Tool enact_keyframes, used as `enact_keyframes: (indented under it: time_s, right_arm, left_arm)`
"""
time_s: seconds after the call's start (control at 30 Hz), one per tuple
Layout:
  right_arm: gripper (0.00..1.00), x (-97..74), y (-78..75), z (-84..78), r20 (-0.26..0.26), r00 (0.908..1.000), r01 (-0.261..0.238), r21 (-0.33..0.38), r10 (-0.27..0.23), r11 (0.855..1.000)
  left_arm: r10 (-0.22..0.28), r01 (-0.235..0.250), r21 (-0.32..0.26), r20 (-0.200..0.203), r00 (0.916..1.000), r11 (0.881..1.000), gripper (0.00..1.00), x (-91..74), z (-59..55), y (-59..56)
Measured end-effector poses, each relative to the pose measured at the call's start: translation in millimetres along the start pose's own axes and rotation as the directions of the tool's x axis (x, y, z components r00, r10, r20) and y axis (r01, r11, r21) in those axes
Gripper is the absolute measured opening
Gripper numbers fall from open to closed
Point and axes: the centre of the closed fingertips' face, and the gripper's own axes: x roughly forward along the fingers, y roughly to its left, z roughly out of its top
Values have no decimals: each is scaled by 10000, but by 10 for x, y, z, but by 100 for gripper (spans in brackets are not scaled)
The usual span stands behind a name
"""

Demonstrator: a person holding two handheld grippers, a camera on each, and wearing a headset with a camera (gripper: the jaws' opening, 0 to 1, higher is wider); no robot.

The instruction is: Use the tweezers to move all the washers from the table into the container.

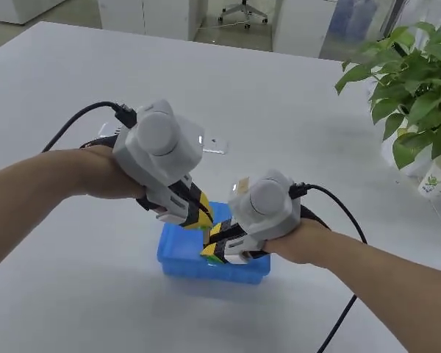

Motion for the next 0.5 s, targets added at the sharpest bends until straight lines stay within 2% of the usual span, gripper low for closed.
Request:
enact_keyframes:
  time_s: [0.23,0.5]
  right_arm:
    - [13,-40,3,21,26,10000,16,-90,-16,10000]
    - [12,-136,23,125,181,9998,108,-486,-100,9988]
  left_arm:
    - [-39,39,-3,56,10000,10000,6,-31,19,-11]
    - [-28,27,48,214,9998,10000,6,-162,85,-30]
